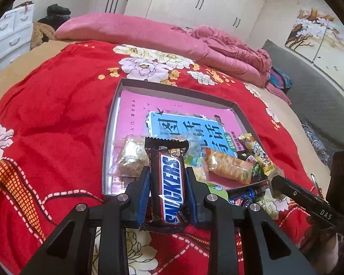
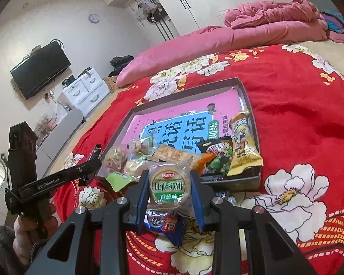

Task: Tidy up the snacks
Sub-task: 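Lower the Snickers bar into the tray with the left gripper while the right lowers the cracker pack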

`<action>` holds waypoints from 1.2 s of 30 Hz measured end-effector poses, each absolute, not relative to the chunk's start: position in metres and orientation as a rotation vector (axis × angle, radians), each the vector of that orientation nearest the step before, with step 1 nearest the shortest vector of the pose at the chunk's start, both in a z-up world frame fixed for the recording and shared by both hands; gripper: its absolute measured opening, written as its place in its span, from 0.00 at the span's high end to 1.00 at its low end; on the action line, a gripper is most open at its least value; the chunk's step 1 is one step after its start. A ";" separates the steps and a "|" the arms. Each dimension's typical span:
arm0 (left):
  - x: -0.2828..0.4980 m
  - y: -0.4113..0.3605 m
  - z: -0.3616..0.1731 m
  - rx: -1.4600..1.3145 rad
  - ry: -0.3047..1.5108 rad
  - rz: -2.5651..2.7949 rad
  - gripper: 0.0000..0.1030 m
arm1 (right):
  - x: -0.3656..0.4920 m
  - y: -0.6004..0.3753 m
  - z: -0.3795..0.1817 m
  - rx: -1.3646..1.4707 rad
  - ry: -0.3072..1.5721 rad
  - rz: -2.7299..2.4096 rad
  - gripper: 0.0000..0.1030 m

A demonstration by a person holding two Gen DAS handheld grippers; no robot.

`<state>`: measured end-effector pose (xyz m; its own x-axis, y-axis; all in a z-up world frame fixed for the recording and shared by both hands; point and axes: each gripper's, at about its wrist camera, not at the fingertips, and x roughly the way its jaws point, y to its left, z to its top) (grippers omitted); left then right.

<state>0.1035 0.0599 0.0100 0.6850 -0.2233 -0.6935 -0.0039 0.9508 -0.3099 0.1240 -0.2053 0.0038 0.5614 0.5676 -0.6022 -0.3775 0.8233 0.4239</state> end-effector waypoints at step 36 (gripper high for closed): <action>0.136 0.041 -0.011 -0.247 0.869 -0.126 0.71 | 0.159 -0.187 0.003 0.174 0.780 0.424 0.67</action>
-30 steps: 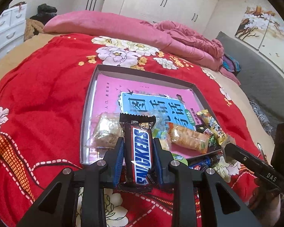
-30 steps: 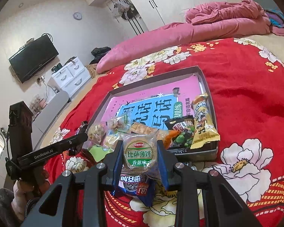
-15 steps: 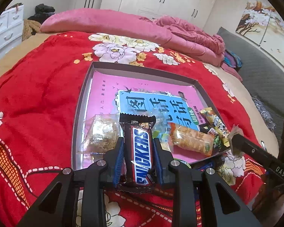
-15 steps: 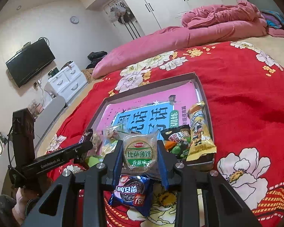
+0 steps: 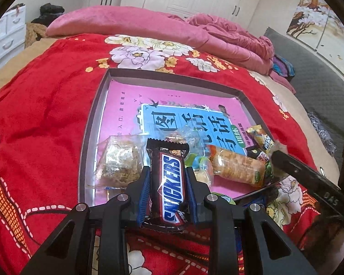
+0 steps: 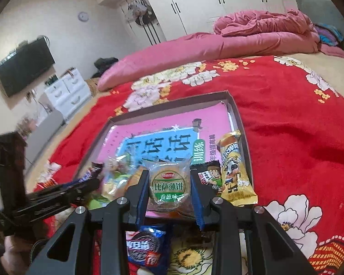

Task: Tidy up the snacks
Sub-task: 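Lower the Snickers bar into the tray with the left gripper while the right lowers the cracker pack, then release both snacks and reach the left gripper to the blue biscuit pack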

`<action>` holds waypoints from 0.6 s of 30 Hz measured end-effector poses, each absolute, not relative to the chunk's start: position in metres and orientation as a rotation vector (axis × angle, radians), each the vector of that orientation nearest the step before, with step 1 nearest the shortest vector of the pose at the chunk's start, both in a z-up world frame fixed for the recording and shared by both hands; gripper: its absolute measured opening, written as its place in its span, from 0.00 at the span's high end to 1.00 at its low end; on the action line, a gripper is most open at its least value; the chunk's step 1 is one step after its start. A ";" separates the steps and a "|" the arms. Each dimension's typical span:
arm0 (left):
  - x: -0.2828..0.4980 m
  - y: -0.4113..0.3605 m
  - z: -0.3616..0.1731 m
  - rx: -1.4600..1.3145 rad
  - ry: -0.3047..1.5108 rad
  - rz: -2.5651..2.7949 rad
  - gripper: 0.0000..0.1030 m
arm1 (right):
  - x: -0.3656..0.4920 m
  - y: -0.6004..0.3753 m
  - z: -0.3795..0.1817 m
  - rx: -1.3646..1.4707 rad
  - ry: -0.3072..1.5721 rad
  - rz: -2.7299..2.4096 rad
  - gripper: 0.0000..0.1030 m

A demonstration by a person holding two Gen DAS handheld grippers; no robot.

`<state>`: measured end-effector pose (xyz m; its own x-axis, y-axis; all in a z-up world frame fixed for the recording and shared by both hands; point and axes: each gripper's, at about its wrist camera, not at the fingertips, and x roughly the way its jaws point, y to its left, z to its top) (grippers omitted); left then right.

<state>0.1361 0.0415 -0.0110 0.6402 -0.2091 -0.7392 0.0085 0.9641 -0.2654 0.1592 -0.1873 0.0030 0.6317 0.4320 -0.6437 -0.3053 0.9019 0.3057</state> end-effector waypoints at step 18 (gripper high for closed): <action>0.127 0.050 0.006 -0.295 0.802 -0.148 0.39 | 0.156 -0.211 0.010 0.249 0.742 0.377 0.53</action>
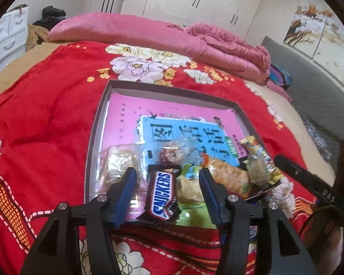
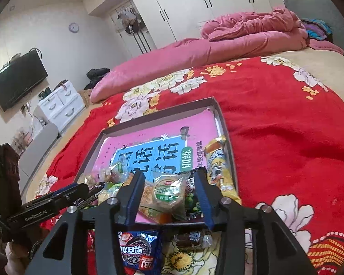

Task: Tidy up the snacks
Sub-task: 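Release both snacks and reach the left gripper to the blue biscuit pack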

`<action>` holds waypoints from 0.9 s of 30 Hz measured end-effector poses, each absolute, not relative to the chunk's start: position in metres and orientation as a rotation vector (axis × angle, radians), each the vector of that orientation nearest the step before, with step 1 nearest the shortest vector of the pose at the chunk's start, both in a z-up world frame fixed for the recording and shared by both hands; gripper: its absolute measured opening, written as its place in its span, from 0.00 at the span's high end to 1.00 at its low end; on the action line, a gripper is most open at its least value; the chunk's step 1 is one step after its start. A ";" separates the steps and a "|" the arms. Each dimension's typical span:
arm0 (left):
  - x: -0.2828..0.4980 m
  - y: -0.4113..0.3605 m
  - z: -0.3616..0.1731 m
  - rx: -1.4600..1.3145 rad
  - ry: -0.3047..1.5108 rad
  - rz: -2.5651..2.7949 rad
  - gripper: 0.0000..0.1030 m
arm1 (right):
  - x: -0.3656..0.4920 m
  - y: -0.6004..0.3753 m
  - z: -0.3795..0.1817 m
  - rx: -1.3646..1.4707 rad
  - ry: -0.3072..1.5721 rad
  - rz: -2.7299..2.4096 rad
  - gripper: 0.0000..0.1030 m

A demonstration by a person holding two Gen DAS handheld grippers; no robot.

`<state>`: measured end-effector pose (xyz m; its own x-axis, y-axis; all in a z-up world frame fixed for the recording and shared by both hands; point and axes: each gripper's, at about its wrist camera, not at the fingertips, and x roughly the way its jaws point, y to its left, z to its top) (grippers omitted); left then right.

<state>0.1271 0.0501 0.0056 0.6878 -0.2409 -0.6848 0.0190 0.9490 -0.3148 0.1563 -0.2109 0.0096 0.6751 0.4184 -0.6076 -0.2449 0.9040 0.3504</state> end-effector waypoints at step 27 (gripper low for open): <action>0.084 -0.033 -0.020 -0.346 0.971 -0.344 0.38 | 0.112 -0.232 -0.007 0.070 0.853 0.391 0.50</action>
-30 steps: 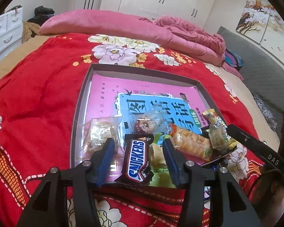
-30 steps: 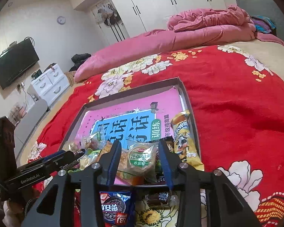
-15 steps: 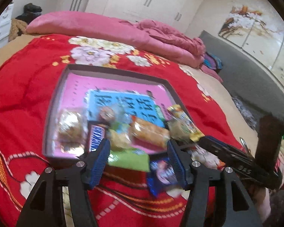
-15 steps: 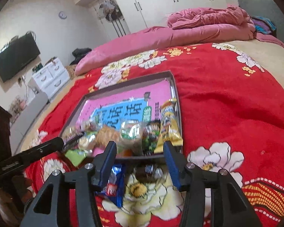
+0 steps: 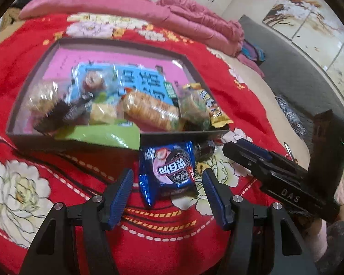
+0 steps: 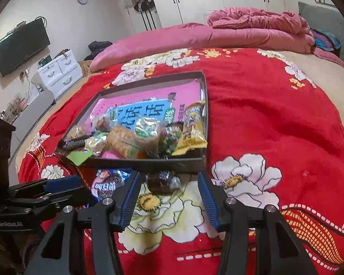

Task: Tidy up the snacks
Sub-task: 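Release both snacks and reach the left gripper to the blue biscuit pack, then grasp the blue biscuit pack with the left gripper while the right grasps the dark wrapped snack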

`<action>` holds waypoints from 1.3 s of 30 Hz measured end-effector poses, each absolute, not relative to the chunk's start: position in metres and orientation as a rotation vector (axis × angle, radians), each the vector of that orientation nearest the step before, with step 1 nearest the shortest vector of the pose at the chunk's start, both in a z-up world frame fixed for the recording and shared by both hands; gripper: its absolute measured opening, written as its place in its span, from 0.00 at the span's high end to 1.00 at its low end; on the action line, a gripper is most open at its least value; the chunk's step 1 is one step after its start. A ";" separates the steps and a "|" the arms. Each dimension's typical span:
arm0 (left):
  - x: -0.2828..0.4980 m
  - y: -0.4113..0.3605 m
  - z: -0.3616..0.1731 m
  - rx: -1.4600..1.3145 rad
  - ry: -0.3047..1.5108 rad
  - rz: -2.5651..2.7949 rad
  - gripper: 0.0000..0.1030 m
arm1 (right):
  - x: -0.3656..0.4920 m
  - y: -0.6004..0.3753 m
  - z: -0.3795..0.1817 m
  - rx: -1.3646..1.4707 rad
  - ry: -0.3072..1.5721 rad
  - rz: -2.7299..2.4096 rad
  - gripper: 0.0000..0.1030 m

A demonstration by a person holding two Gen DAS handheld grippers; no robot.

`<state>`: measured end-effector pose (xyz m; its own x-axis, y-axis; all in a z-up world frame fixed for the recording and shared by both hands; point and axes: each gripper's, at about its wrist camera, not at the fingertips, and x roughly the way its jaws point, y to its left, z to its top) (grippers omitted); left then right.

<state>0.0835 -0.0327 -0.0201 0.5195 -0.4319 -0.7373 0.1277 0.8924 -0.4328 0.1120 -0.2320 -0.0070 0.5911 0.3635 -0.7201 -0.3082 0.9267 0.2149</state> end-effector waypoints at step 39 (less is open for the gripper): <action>0.112 -0.068 -0.045 -0.177 1.040 -0.276 0.38 | 0.135 -0.224 -0.034 0.085 0.971 0.458 0.65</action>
